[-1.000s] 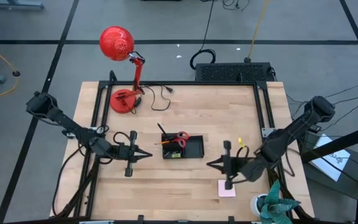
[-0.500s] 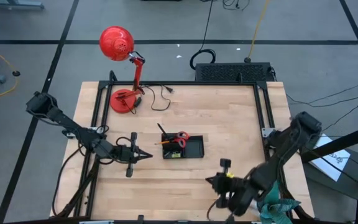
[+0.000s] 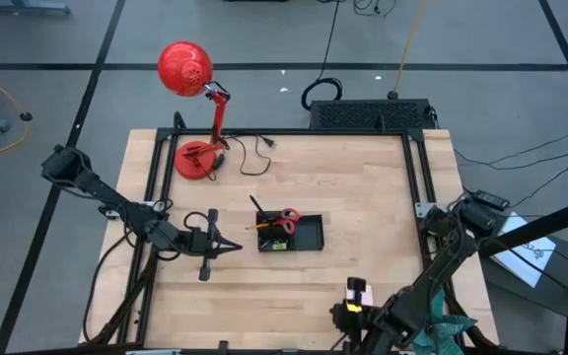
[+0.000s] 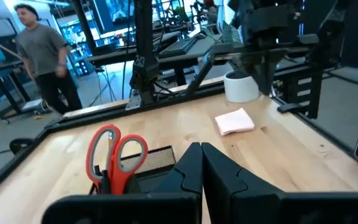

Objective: Pick and place office supplies into organizer
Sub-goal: Put the sticky notes into the right section of the desk organizer

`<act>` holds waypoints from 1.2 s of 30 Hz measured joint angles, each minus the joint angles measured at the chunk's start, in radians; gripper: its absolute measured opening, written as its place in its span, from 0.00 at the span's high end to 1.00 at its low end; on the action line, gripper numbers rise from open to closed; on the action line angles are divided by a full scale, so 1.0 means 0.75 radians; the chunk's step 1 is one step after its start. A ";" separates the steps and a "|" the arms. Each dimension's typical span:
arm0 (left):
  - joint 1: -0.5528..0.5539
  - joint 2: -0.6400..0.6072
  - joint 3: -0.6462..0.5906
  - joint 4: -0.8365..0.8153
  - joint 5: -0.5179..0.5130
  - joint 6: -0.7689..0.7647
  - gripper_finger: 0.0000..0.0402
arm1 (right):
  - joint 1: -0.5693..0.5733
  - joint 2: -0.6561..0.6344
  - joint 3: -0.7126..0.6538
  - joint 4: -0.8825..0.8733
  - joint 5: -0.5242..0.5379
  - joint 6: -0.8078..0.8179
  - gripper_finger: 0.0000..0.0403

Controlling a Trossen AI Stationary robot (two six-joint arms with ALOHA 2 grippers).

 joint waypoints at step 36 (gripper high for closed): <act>0.000 0.001 0.000 -0.102 0.000 -0.094 0.99 | 0.089 0.025 -0.099 0.133 -0.339 0.090 0.96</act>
